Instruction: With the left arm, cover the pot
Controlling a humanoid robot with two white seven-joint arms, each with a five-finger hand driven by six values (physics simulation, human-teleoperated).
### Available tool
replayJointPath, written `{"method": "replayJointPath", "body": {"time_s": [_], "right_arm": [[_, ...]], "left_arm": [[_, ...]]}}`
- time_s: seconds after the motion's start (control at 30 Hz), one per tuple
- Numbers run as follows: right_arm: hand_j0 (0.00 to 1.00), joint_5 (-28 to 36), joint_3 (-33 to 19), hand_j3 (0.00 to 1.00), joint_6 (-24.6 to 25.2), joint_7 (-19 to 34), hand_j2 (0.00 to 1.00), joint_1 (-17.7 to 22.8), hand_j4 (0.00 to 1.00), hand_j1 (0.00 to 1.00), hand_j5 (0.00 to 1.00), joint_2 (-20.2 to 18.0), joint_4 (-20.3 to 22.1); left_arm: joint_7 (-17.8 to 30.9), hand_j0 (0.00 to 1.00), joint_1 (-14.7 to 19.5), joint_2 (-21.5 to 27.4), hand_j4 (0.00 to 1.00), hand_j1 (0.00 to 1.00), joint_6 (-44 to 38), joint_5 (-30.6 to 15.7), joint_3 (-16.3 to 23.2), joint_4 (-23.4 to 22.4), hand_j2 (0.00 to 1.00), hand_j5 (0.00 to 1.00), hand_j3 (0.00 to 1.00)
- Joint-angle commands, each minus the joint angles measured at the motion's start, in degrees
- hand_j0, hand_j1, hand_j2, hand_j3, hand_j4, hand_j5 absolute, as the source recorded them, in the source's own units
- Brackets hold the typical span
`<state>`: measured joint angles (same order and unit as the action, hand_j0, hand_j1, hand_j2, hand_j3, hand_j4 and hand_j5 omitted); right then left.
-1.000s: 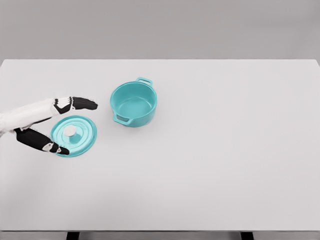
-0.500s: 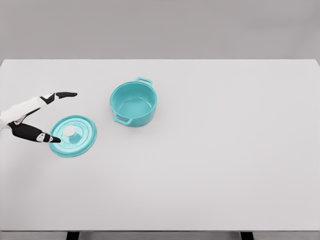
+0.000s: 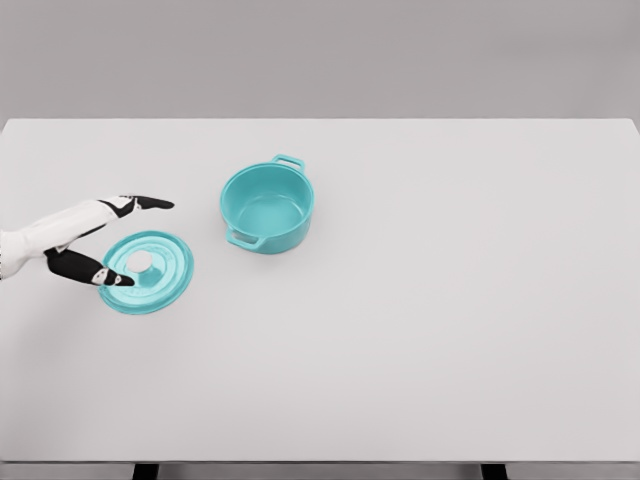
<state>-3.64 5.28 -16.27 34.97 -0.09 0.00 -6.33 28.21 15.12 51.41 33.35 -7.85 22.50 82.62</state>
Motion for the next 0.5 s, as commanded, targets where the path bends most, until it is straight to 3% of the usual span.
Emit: {"method": "replayJointPath", "body": {"time_s": [0.0, 0.1, 0.27, 0.47], "right_arm": [[1.0, -0.1, 0.0, 1.0, 0.0, 0.0, 1.0, 0.0, 1.0, 1.0, 1.0, 0.0, 0.0], [1.0, -0.1, 0.0, 1.0, -0.1, 0.0, 1.0, 0.0, 1.0, 1.0, 1.0, 0.0, 0.0], [1.0, -0.1, 0.0, 1.0, -0.1, 0.0, 1.0, 0.0, 1.0, 1.0, 1.0, 0.0, 0.0], [1.0, -0.1, 0.0, 1.0, 0.0, 0.0, 1.0, 0.0, 1.0, 1.0, 1.0, 0.0, 0.0]], "left_arm": [[0.0, 0.95, 0.0, -0.6, 0.95, 0.95, -0.7, -0.9, 1.2, -1.1, 0.95, 0.95, 0.95], [-0.2, 0.91, -0.1, -0.6, 0.91, 0.91, -0.7, -5.2, 1.4, -1.1, 0.91, 0.91, 0.91], [-0.2, 0.91, 0.0, -0.7, 0.91, 0.91, -0.7, -5.3, 1.5, -4.6, 0.91, 0.91, 0.91], [0.0, 0.89, 1.8, -1.8, 0.89, 0.89, -0.7, -4.8, 5.2, -7.3, 0.89, 0.89, 0.89]]}}
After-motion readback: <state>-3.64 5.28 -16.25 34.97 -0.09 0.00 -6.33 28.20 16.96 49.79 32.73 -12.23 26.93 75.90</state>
